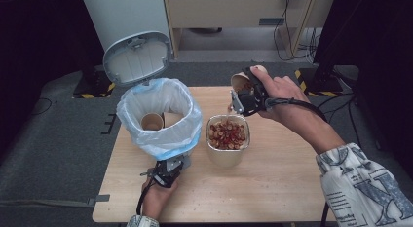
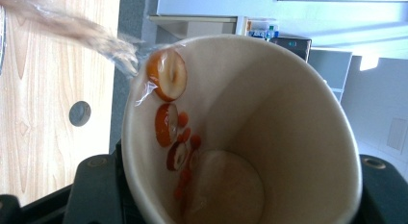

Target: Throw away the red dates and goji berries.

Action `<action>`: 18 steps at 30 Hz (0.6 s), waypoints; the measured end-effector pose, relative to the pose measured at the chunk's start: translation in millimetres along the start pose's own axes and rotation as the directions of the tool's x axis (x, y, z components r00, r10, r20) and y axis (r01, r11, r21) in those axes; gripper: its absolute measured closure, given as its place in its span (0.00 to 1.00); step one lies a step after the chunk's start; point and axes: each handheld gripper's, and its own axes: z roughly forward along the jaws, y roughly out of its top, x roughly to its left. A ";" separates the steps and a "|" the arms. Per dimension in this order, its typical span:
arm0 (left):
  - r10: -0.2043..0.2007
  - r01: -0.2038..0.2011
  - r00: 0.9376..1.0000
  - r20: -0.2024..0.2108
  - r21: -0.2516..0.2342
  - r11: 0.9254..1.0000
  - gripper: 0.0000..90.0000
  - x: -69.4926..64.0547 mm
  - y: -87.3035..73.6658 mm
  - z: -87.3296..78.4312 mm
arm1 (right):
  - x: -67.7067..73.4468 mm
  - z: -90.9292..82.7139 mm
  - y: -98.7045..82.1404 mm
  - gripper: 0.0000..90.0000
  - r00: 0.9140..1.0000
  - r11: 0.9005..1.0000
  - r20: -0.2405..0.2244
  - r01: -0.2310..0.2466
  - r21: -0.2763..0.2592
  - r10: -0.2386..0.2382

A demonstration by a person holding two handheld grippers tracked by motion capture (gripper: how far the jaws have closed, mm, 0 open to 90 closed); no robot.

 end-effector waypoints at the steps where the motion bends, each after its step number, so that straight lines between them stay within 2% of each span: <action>1: 0.000 0.000 1.000 0.000 0.000 1.000 1.00 0.0 0.0 0.0 | 0.0 0.0 0.0 0.40 1.000 1.000 0.000 0.000 0.000 0.000; 18: 0.000 0.000 1.000 0.001 0.000 1.000 1.00 0.0 0.0 0.0 | 1.6 1.7 0.5 0.40 1.000 1.000 -0.004 0.002 0.000 -0.002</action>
